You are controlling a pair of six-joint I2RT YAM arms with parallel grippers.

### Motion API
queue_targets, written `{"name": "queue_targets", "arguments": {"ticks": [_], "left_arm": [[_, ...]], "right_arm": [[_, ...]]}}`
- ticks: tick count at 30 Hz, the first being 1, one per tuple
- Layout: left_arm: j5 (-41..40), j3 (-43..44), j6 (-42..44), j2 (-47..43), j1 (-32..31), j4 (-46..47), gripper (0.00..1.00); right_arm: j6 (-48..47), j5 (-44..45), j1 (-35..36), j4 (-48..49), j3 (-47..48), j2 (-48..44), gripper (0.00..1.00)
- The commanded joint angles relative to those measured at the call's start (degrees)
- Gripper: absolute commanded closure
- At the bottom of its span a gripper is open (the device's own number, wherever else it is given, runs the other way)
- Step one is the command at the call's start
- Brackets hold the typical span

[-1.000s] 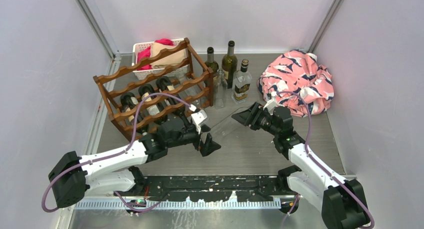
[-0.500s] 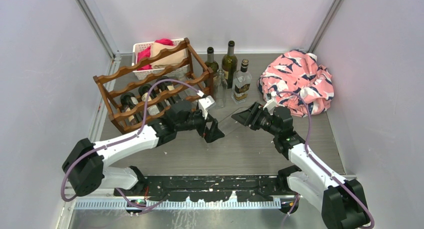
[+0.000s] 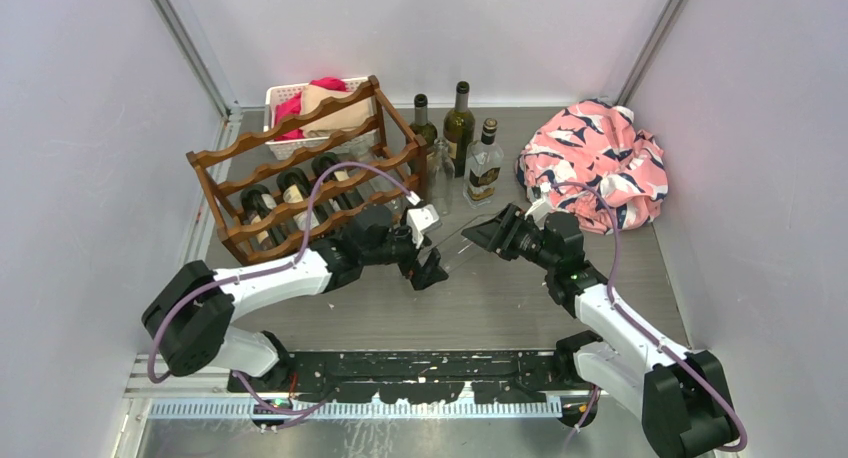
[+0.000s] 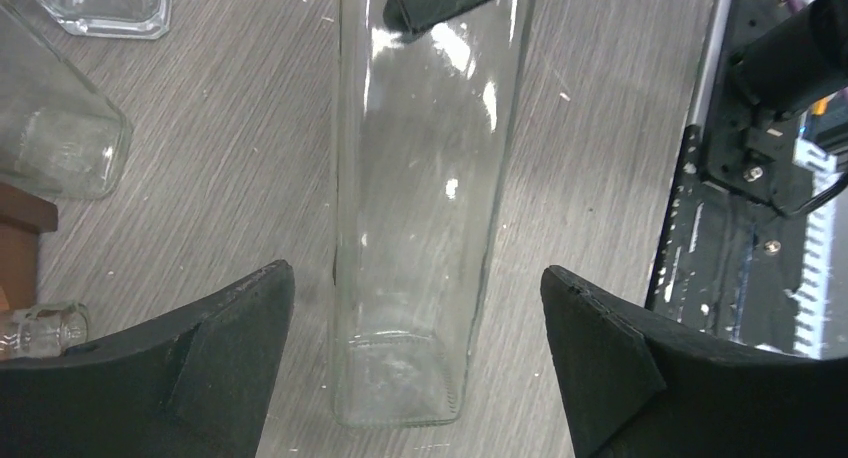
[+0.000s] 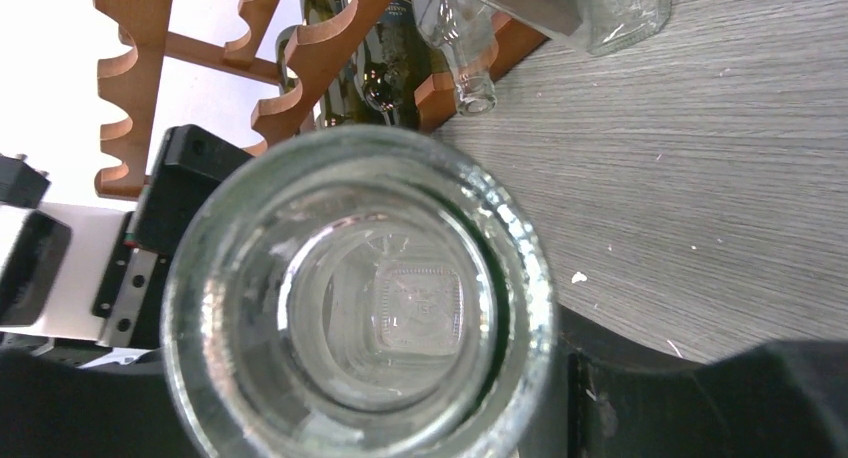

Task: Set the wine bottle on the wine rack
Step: Pick up the wine bottle from the center of the board.

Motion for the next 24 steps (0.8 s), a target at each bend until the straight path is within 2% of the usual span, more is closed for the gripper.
{"name": "queue_targets", "arguments": {"ticks": [1,5,11,14,16,17,18,21,24], "left_arm": [[0.65,-0.86,6.3,1.86,-0.05,7.43,0.08],[1.5,-0.23,6.42,3.83,-0.05,7.96,0.1],[3.88,0.86,5.57,6.93,-0.02,7.33,0.3],[4.47,1.14,5.77,7.72,0.0,6.71,0.46],[4.58,1.56,6.63,7.64,-0.07,5.36,0.67],[4.45,1.78,7.12,7.53,-0.07,4.42,0.85],[4.29,2.06,7.61,7.29,-0.07,3.52,0.92],[4.62,2.42,9.3,6.14,-0.07,1.36,0.99],[4.38,2.64,11.04,4.75,-0.05,-0.57,1.0]], "right_arm": [[1.46,-1.77,-0.08,7.64,1.23,-0.49,0.99],[1.47,-1.72,-0.06,7.64,1.16,-0.59,0.99],[1.49,-1.72,-0.05,7.72,1.02,-0.63,0.99],[1.48,-1.8,-0.05,7.84,0.9,-0.52,0.99],[1.53,-1.85,-0.06,7.94,0.81,-0.36,0.99],[1.5,-1.89,-0.1,7.98,0.74,-0.26,0.99],[1.56,-1.89,-0.08,8.06,0.72,-0.19,0.99],[1.54,-2.02,-0.1,8.31,0.63,0.07,0.99],[1.7,-2.15,-0.06,8.66,0.54,0.36,0.99]]}}
